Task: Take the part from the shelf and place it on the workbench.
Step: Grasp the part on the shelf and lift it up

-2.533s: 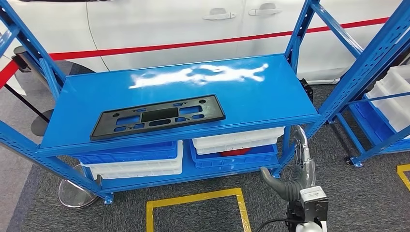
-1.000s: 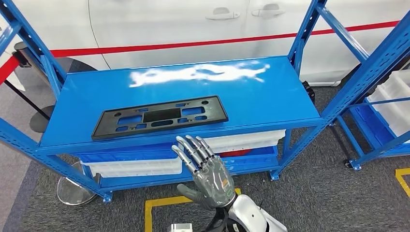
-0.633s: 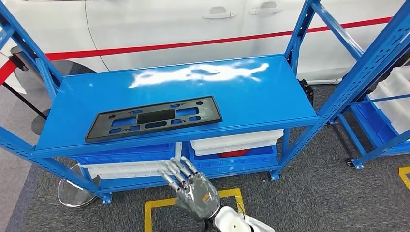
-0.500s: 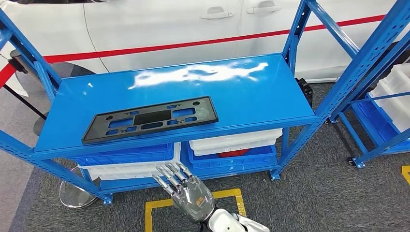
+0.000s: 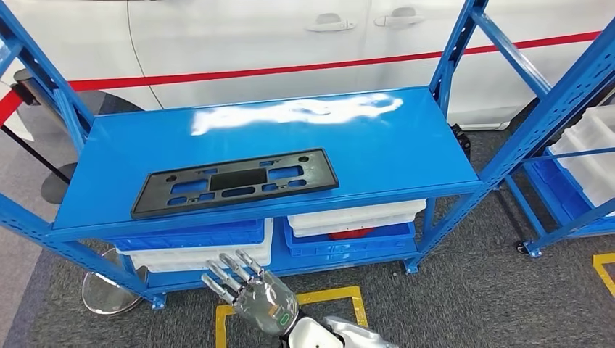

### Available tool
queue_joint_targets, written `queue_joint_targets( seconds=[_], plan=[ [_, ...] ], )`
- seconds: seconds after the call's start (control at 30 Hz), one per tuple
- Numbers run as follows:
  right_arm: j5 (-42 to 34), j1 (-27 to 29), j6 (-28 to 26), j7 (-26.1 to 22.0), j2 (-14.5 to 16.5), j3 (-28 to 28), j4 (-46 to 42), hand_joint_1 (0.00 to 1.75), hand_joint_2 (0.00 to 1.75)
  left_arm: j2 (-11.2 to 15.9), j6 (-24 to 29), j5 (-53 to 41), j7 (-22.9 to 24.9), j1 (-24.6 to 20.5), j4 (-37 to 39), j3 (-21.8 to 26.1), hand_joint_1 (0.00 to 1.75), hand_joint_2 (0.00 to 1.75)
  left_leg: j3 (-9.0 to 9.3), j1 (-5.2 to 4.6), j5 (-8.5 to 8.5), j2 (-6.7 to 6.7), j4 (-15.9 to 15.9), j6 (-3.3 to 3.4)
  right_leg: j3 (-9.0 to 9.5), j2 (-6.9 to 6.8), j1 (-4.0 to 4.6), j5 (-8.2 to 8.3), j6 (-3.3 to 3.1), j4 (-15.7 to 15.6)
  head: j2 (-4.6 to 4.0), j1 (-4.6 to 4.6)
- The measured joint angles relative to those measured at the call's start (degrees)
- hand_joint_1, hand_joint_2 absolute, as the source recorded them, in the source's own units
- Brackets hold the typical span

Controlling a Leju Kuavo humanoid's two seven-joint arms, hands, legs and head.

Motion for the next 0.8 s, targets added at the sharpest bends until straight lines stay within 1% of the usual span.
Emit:
queue_joint_targets(
  seconds=[0.03,0.07,0.1,0.13,0.17,0.2,0.23,0.27,0.3,0.33,0.4,0.43,0.47,0.5,0.53,0.57,0.6,0.63,0.67,0.7,0.73,0.77,0.8],
  plan=[
    [0.06,-0.10,-0.08,0.10,0.04,0.05,0.29,0.00,1.75,0.01,-0.10,-0.01,0.02,-0.04,0.07,-0.05,0.00,0.00,0.09,0.00,-0.14,0.03,0.01,0.20,-2.22,-0.01,-0.03,-1.56,0.13,3.93,0.00,0.01],
    [0.08,-0.12,-0.11,0.20,0.04,0.10,0.59,0.00,1.75,0.01,-0.16,-0.02,0.07,-0.04,0.12,-0.09,0.00,0.00,0.21,-0.02,-0.30,0.01,0.03,0.30,-4.35,-0.01,-0.05,-2.55,0.23,7.41,0.00,0.01],
    [0.08,-0.09,-0.13,0.29,0.03,0.14,0.86,0.00,1.75,0.02,-0.20,-0.04,0.13,-0.02,0.16,-0.11,0.00,0.00,0.42,-0.03,-0.50,-0.02,0.04,0.32,-5.76,-0.02,-0.07,-2.48,0.28,9.30,0.00,0.00],
    [0.09,-0.10,-0.13,0.39,0.03,0.16,1.08,0.00,1.75,0.03,-0.22,-0.08,0.20,0.02,0.22,-0.12,0.00,0.00,0.73,-0.03,-0.76,-0.07,0.06,0.28,-6.05,-0.03,-0.07,-1.16,0.26,8.88,0.00,0.00],
    [0.09,-0.12,-0.14,0.50,0.03,0.18,1.22,0.00,1.75,0.03,-0.25,-0.14,0.27,0.05,0.26,-0.13,0.00,0.00,1.17,-0.04,-1.07,-0.12,0.07,0.18,-5.20,-0.04,-0.06,1.06,0.13,6.31,0.00,0.00],
    [0.09,-0.14,-0.15,0.57,0.03,0.18,1.32,0.00,1.75,0.03,-0.28,-0.21,0.31,0.09,0.31,-0.15,0.00,0.00,1.63,-0.04,-1.45,-0.16,0.08,0.03,-3.54,-0.06,-0.02,3.67,-0.10,2.23,0.00,0.01],
    [0.09,-0.18,-0.16,0.62,0.04,0.17,1.39,0.00,1.75,0.03,-0.31,-0.29,0.33,0.09,0.40,-0.16,0.00,0.00,1.97,-0.15,-1.89,-0.19,0.16,-0.23,-1.78,-0.07,0.12,5.46,-0.37,-1.73,0.00,0.00],
    [0.09,-0.22,-0.17,0.63,0.04,0.17,1.44,0.00,1.75,0.03,-0.34,-0.35,0.35,0.07,0.48,-0.18,0.00,0.00,2.16,-0.24,-2.26,-0.21,0.23,-0.52,-0.50,-0.06,0.19,6.41,-0.66,-4.59,0.01,-0.02],
    [0.09,-0.25,-0.19,0.57,0.05,0.15,1.49,0.00,1.75,0.04,-0.35,-0.39,0.38,0.06,0.55,-0.19,0.00,0.00,2.22,-0.31,-2.57,-0.21,0.28,-0.85,0.19,-0.02,0.31,6.57,-0.95,-6.17,0.01,-0.05],
    [0.09,-0.27,-0.21,0.49,0.05,0.11,1.54,0.00,1.75,0.06,-0.36,-0.43,0.41,0.02,0.60,-0.20,0.00,0.00,2.25,-0.37,-2.80,-0.18,0.26,-1.18,0.36,0.05,0.44,6.13,-1.22,-6.50,0.01,-0.09],
    [0.09,-0.31,-0.24,0.27,0.13,-0.12,1.61,0.00,1.75,0.14,-0.39,-0.49,0.46,-0.10,0.60,-0.21,0.00,0.00,2.59,-0.29,-3.29,-0.12,0.31,-1.80,0.69,0.20,0.33,5.81,-1.81,-6.85,0.00,-0.09],
    [0.09,-0.36,-0.26,0.19,0.23,-0.28,1.65,0.00,1.75,0.18,-0.40,-0.51,0.48,-0.17,0.60,-0.22,0.00,0.00,2.45,-0.26,-3.85,-0.09,1.09,-2.11,1.04,0.18,0.20,5.64,-2.15,-7.06,0.00,-0.17],
    [0.09,-0.44,-0.28,0.14,0.35,-0.45,1.67,0.00,1.75,0.22,-0.40,-0.54,0.49,-0.23,0.61,-0.23,0.00,0.00,1.63,-0.19,-4.87,-0.09,3.07,-2.43,1.45,0.12,0.05,5.45,-2.45,-7.26,0.00,-0.25],
    [0.09,-0.51,-0.30,0.10,0.48,-0.60,1.69,0.00,1.75,0.26,-0.41,-0.57,0.49,-0.25,0.63,-0.25,0.00,0.00,0.00,-0.06,-6.24,-0.09,6.23,-2.72,1.83,0.03,-0.02,5.21,-2.70,-7.34,0.00,-0.34],
    [0.09,-0.56,-0.31,0.10,0.56,-0.68,1.71,0.00,1.75,0.27,-0.42,-0.62,0.50,-0.25,0.66,-0.26,0.00,0.00,-2.18,0.04,-7.69,-0.09,10.03,-2.96,2.09,-0.04,-0.02,4.94,-2.87,-7.33,0.00,-0.42],
    [0.09,-0.57,-0.32,0.09,0.60,-0.77,1.74,0.00,1.75,0.27,-0.42,-0.69,0.54,-0.19,0.69,-0.26,0.00,0.00,-4.64,0.15,-8.75,-0.09,13.90,-3.16,2.39,-0.05,0.00,4.64,-2.92,-7.30,0.00,-0.43],
    [0.09,-0.56,-0.32,0.09,0.63,-0.84,1.76,0.00,1.75,0.28,-0.43,-0.78,0.59,-0.09,0.71,-0.27,0.00,0.00,-6.50,0.24,-8.76,-0.08,16.30,-3.29,2.78,0.00,0.01,4.29,-2.92,-7.27,0.00,-0.44],
    [0.09,-0.55,-0.32,0.10,0.63,-0.93,1.79,0.00,1.75,0.29,-0.43,-0.90,0.66,0.01,0.73,-0.27,0.00,0.00,-7.46,0.29,-7.67,-0.08,16.73,-3.36,3.23,0.07,0.01,3.92,-2.87,-7.23,0.00,-0.43],
    [0.09,-0.57,-0.32,0.10,0.67,-1.05,1.81,0.00,1.75,0.30,-0.43,-1.04,0.74,0.09,0.74,-0.27,0.00,0.00,-7.35,0.33,-5.36,-0.07,14.91,-3.34,3.84,0.14,0.01,3.49,-2.79,-7.20,0.00,-0.44],
    [0.09,-0.61,-0.32,0.11,0.73,-1.17,1.80,0.00,1.75,0.32,-0.42,-1.16,0.79,0.13,0.75,-0.27,0.00,0.00,-6.17,0.35,-2.36,-0.05,11.03,-3.22,4.50,0.20,0.00,3.02,-2.66,-7.18,0.00,-0.43],
    [0.09,-0.67,-0.32,0.11,0.80,-1.27,1.80,0.00,1.75,0.34,-0.42,-1.27,0.84,0.14,0.76,-0.27,0.00,0.00,-4.75,0.25,-0.21,-0.03,7.24,-3.01,5.04,0.22,0.08,2.58,-2.46,-7.17,0.00,-0.40],
    [0.09,-0.75,-0.32,0.11,0.90,-1.37,1.79,0.00,1.75,0.36,-0.41,-1.33,0.87,0.10,0.78,-0.27,0.00,0.00,-3.48,0.11,1.23,-0.03,4.01,-2.65,5.39,0.25,0.15,2.20,-2.17,-7.14,0.01,-0.43],
    [0.09,-0.82,-0.33,0.09,0.99,-1.45,1.78,0.00,1.75,0.37,-0.40,-1.38,0.90,0.07,0.80,-0.28,0.00,0.00,-2.78,-0.07,1.68,-0.02,2.18,-2.29,5.52,0.27,0.20,1.93,-1.85,-7.14,0.00,-0.41]
  ],
)
